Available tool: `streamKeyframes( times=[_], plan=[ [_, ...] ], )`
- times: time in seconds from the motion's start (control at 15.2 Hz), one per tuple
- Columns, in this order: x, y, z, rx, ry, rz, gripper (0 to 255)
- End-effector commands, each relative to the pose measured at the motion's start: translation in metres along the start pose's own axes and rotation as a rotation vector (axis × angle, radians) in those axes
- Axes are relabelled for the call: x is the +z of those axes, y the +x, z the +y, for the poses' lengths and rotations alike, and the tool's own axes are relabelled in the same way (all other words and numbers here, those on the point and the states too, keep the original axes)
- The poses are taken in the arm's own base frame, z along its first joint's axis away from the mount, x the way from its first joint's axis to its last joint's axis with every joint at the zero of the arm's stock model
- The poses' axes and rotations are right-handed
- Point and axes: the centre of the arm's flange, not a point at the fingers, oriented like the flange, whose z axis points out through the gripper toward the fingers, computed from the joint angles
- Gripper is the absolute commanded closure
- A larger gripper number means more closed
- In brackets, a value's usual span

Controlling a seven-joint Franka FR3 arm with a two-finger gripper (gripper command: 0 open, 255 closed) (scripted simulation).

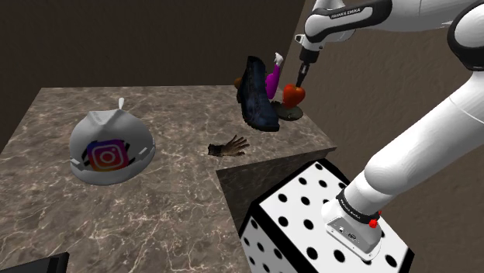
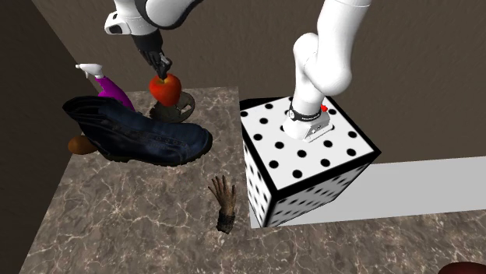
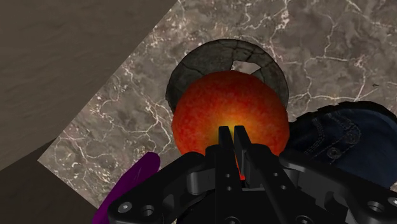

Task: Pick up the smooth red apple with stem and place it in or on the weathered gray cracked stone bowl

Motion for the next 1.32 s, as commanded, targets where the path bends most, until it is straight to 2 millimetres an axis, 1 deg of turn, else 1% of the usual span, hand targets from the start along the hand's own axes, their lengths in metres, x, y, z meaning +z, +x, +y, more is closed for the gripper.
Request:
streamKeyframes(
  times=[0.0,0.53,0.59,0.92,1.12,1.19,1.25],
  plan=[
    [0.01,0.0,-0.001,0.0,0.0,0.0,255],
    [0.011,0.0,-0.001,0.0,0.0,0.0,255],
    [0.011,0.0,-0.001,0.0,0.0,0.0,0],
    [0.011,0.0,-0.001,0.0,0.0,0.0,0],
    [-0.029,0.0,-0.001,0.0,0.0,0.0,0],
    [-0.039,0.0,-0.001,0.0,0.0,0.0,0],
    [-0.039,0.0,-0.001,0.0,0.0,0.0,0]
  ],
)
